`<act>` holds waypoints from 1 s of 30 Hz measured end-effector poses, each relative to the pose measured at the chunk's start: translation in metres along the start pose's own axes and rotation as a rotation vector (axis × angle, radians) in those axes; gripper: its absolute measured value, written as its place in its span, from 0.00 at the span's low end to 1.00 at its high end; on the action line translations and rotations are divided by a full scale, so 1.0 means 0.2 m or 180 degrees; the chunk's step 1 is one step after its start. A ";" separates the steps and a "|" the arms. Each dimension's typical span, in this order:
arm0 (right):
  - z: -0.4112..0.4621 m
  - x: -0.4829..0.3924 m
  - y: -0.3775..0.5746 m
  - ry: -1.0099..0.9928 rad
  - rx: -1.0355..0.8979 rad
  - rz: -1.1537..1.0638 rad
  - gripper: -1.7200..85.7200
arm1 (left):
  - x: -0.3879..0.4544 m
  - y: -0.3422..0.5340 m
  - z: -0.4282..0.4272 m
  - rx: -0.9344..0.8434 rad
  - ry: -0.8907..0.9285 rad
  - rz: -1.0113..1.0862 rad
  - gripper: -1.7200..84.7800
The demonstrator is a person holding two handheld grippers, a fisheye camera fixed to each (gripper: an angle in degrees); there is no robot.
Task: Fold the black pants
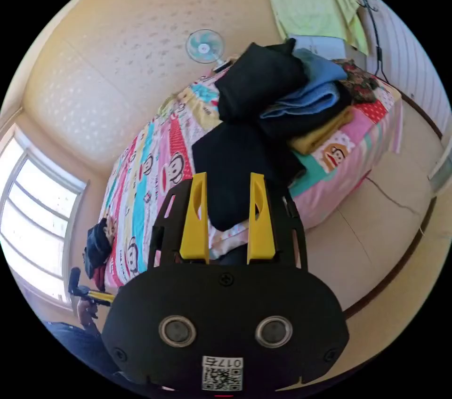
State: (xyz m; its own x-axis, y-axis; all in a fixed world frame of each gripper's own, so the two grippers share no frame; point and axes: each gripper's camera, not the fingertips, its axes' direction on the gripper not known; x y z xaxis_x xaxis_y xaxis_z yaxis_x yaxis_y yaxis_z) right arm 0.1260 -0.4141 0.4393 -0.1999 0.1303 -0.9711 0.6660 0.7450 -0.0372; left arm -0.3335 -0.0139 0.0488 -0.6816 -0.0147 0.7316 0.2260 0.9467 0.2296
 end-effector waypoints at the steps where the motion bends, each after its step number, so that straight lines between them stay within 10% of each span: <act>1: 0.06 0.11 0.01 -0.0030 -0.0053 0.0221 0.13 | 0.02 -0.02 0.04 -0.0008 0.0069 -0.0025 0.11; 11: 0.44 -0.10 -0.07 -0.2005 -0.0187 -0.0042 0.09 | 0.04 0.10 0.00 0.0373 -0.0055 -0.0469 0.10; 22: 0.80 -2.08 0.27 -0.3361 -0.1485 -0.2292 0.03 | 0.29 0.19 -0.12 0.1051 -0.0499 -0.0057 0.07; 30: 1.00 -2.36 1.28 -0.2748 -0.3114 -0.3659 0.05 | 0.21 0.26 0.02 0.0993 -0.0290 -0.0280 0.10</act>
State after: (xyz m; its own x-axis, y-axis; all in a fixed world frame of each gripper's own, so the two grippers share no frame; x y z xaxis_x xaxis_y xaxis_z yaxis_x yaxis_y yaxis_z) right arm 0.5343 -0.4158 0.8406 0.4062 -0.8206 -0.4019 -0.2386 0.3293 -0.9136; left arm -0.3530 0.0355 0.0899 -0.7516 -0.0851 0.6541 -0.0508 0.9962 0.0713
